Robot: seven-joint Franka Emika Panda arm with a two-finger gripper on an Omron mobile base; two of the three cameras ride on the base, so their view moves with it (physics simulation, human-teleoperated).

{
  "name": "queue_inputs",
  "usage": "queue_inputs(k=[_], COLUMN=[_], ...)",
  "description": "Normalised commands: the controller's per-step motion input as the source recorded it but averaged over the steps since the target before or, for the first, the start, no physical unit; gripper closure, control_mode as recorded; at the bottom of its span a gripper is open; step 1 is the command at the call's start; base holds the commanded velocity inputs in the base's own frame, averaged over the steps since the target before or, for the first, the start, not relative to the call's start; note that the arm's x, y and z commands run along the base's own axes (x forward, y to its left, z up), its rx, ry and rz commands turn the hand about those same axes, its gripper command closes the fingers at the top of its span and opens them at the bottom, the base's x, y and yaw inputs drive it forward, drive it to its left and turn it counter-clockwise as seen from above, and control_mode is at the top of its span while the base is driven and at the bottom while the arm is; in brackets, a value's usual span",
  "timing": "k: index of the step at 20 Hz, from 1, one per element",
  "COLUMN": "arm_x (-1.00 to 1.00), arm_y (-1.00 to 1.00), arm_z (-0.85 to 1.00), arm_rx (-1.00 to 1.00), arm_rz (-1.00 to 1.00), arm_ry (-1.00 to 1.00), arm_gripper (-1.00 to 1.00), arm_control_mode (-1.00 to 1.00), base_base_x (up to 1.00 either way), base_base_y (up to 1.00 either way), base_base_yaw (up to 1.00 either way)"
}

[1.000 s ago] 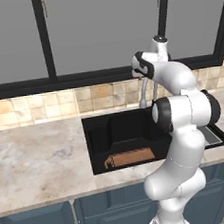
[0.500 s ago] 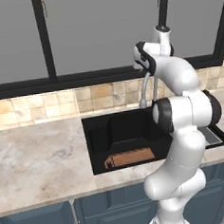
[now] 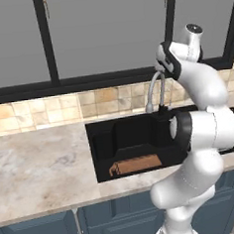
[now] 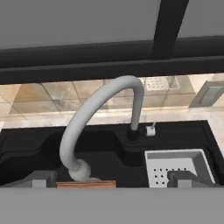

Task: Turn on the sink faucet with hot water and rinse the cutting board for ten seconds, then turn off the faucet. Push the cutting board to reach the water if necessary.

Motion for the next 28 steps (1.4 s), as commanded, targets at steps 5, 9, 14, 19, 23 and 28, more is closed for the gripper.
queue_inputs(k=[5,9,14,19,23,28], arm_x=[-0.3,-0.25,0.0,0.02,0.12,0.01], arm_y=[-0.57,-0.44,-0.37,-0.38,-0.39,-0.22], arm_z=[-0.15,-0.53,-0.34,-0.4,-0.37,-0.44], arm_rx=[0.0,0.0,0.0,0.0,0.01,0.0], arm_rz=[0.07,0.1,0.12,0.09,0.09,0.09], arm_ry=[-0.16,-0.2,-0.19,-0.11,-0.05,-0.02], arm_gripper=[-1.0,-1.0,-1.0,-1.0,-1.0,-1.0], arm_control_mode=[-1.0,-1.0,-1.0,-1.0,-1.0,-1.0], base_base_x=[0.0,0.0,0.0,0.0,0.0,0.0], base_base_y=[0.0,0.0,0.0,0.0,0.0,0.0], base_base_yaw=[0.0,0.0,0.0,0.0,0.0,0.0])
